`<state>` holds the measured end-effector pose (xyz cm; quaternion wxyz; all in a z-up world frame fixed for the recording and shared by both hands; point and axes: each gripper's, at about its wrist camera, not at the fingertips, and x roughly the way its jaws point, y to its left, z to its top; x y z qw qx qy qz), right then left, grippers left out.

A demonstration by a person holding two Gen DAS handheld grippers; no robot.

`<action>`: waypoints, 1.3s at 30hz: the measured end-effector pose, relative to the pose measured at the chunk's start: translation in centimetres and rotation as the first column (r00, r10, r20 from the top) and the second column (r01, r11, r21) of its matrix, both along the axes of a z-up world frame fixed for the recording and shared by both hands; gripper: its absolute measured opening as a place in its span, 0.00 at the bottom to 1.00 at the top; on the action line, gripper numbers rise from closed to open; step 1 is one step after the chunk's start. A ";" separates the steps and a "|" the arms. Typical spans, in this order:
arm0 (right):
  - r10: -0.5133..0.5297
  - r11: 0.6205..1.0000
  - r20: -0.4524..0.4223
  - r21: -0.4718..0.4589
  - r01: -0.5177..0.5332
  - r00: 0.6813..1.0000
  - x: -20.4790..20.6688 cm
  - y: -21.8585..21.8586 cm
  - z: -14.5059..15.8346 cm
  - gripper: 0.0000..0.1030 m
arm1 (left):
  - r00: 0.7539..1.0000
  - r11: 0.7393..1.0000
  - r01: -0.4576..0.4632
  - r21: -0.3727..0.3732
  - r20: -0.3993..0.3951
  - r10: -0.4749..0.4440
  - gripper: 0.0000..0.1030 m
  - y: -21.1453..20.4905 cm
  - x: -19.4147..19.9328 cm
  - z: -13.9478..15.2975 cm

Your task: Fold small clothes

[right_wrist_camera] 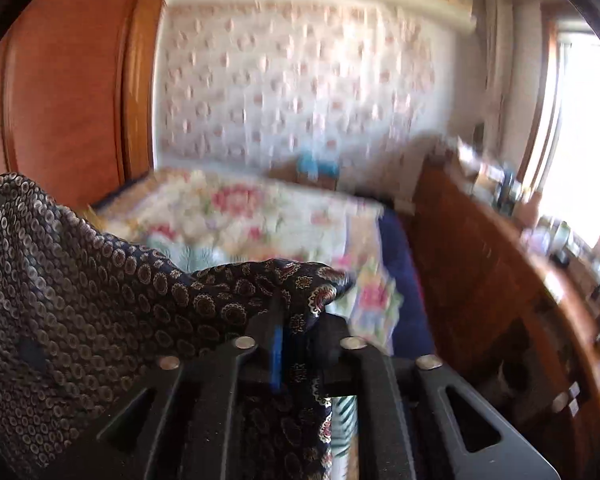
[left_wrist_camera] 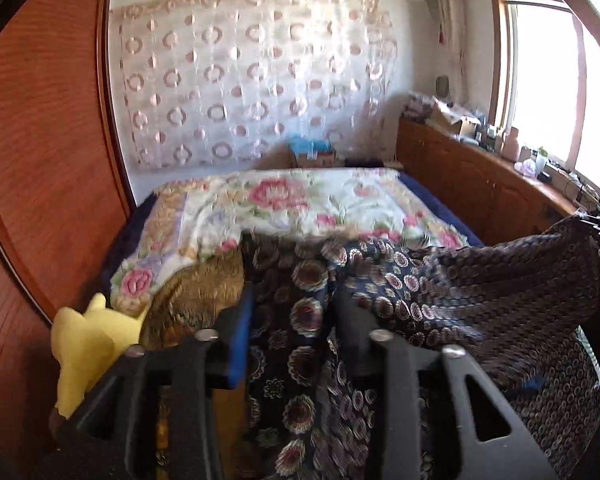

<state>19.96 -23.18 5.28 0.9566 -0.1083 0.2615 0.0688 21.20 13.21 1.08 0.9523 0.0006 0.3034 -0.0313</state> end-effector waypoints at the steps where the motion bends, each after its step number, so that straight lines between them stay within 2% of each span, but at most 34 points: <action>1: 0.002 1.000 -0.025 -0.005 -0.002 1.000 0.3 0.3 -1.2 0.37 | 1.000 1.000 -0.003 0.005 -0.013 0.003 0.46 0.3 -0.1 -0.6; 4: -0.005 0.999 -0.051 -0.035 0.003 0.999 0.1 1.0 -3.2 0.44 | 1.000 1.000 -0.006 0.023 -0.030 0.007 0.58 0.8 -1.2 -1.8; 5: -0.003 0.999 -0.057 -0.035 0.001 0.998 0.0 0.9 -3.4 0.45 | 0.999 1.000 -0.003 0.023 -0.033 0.004 0.59 0.9 -1.6 -2.0; 7: 0.008 1.000 -0.071 -0.011 -0.009 0.997 0.6 0.1 -3.6 0.45 | 0.999 1.000 0.004 0.020 -0.039 -0.003 0.65 1.1 -2.4 -2.4; 9: 0.010 1.000 -0.076 0.006 -0.010 0.997 -0.5 -0.6 -3.8 0.45 | 0.999 1.000 0.008 0.018 -0.037 -0.008 0.67 1.2 -3.3 -2.6; 17: -0.007 0.998 -0.135 0.054 0.014 0.991 -2.0 -5.0 -4.9 0.45 | 0.999 1.000 -0.005 0.016 -0.040 0.006 0.67 1.7 -5.7 -4.1; 26: -0.065 0.991 -0.217 0.102 0.089 0.974 1.2 -6.8 -7.6 0.45 | 0.998 0.999 -0.040 0.012 -0.043 0.041 0.67 2.9 -5.7 -5.0; 27: -0.063 0.990 -0.190 0.110 0.086 0.980 1.8 -6.7 -7.8 0.45 | 0.999 0.999 -0.035 0.004 -0.042 0.035 0.63 2.9 -5.7 -5.0; 28: -0.060 0.989 -0.201 0.117 0.085 0.978 2.2 -6.7 -8.1 0.45 | 0.999 0.999 -0.033 -0.003 -0.041 0.033 0.55 3.0 -5.6 -5.1; 30: -0.059 0.990 -0.204 0.116 0.084 0.977 2.9 -6.3 -8.3 0.44 | 0.998 0.999 -0.028 -0.020 -0.058 0.027 0.50 3.1 -5.3 -5.3; 32: -0.051 0.991 -0.212 0.110 0.075 0.976 3.2 -5.8 -8.8 0.31 | 0.998 0.999 -0.025 -0.025 -0.064 0.023 0.40 3.1 -4.9 -5.4; 33: -0.044 0.992 -0.211 0.110 0.069 0.976 3.0 -5.6 -8.7 0.22 | 0.997 0.999 -0.025 -0.024 -0.070 0.023 0.32 3.1 -4.6 -5.5; 34: -0.033 0.993 -0.211 0.106 0.056 0.977 2.9 -5.4 -8.6 0.15 | 0.997 0.999 -0.026 -0.024 -0.079 0.024 0.20 3.1 -4.4 -5.7; 35: -0.023 0.994 -0.198 0.105 0.044 0.980 3.2 -5.4 -8.8 0.04 | 0.996 0.999 -0.027 -0.027 -0.089 0.024 0.13 3.1 -4.2 -5.8; 36: -0.014 0.994 -0.192 0.101 0.034 0.981 3.1 -5.2 -8.8 0.03 | 0.995 0.999 -0.023 -0.042 -0.098 0.019 0.04 3.1 -4.1 -6.0; 39: 0.013 0.992 -0.154 0.126 0.007 0.988 1.7 -5.1 -7.8 0.01 | 0.997 0.998 -0.015 -0.054 -0.071 0.011 0.02 2.8 -5.0 -5.6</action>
